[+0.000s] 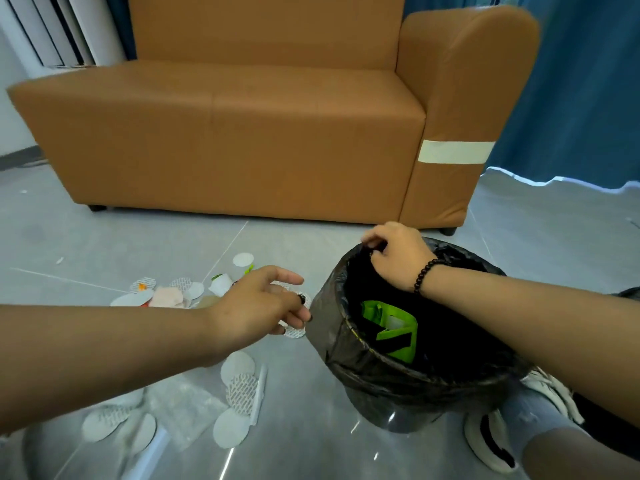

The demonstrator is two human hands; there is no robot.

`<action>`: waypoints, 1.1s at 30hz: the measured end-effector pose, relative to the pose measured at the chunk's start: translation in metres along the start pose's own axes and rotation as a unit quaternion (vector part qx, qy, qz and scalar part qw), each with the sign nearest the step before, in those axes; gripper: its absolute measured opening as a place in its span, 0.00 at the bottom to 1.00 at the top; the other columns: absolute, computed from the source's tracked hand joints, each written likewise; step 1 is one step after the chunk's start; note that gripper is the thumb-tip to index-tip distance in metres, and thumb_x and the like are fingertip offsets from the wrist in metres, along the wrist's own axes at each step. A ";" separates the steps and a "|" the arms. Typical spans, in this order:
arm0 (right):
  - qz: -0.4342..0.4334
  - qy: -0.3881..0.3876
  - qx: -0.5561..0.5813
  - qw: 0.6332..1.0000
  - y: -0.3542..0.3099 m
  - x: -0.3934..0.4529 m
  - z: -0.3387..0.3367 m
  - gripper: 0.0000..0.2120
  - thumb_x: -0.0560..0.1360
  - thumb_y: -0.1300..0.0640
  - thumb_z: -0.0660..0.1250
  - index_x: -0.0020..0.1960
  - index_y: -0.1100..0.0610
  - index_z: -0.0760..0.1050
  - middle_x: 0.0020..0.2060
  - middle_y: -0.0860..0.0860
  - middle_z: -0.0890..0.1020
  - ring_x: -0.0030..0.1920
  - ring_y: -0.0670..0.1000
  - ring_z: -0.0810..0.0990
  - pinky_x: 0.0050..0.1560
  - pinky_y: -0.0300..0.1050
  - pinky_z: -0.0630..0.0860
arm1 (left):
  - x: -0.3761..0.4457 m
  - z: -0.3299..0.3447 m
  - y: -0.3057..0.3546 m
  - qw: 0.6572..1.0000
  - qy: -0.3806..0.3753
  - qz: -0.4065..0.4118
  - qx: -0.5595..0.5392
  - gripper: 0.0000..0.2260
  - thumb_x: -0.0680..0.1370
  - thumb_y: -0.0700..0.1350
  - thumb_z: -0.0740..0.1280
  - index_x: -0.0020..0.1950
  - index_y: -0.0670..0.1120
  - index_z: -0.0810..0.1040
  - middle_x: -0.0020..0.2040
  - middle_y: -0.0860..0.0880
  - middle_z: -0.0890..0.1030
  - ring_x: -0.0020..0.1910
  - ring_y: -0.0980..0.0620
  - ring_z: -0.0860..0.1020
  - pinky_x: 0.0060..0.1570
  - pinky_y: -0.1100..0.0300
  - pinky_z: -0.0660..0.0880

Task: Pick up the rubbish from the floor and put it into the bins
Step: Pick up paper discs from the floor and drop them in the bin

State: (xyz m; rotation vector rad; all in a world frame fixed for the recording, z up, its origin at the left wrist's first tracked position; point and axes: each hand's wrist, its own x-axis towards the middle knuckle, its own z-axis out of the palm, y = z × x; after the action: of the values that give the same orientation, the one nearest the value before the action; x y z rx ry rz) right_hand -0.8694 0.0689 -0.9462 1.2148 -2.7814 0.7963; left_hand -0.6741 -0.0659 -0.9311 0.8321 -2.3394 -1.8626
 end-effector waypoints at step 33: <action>-0.109 -0.372 -0.183 0.904 -0.130 -0.011 0.256 0.51 0.67 0.51 0.75 0.77 0.54 0.43 0.74 0.52 0.55 0.74 0.55 0.58 0.71 0.50 0.63 | -0.095 -0.152 -0.113 0.991 0.037 -0.111 -0.061 0.11 0.78 0.39 0.64 0.59 0.49 0.72 0.37 0.51 0.85 0.37 0.55 0.82 0.36 0.64 0.74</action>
State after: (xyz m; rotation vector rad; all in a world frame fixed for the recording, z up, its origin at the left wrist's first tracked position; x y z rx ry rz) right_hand -0.7231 -0.1130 -1.1129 2.0019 -2.9840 -0.2848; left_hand -0.4968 -0.1766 -0.9641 1.1654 -2.1401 -1.9929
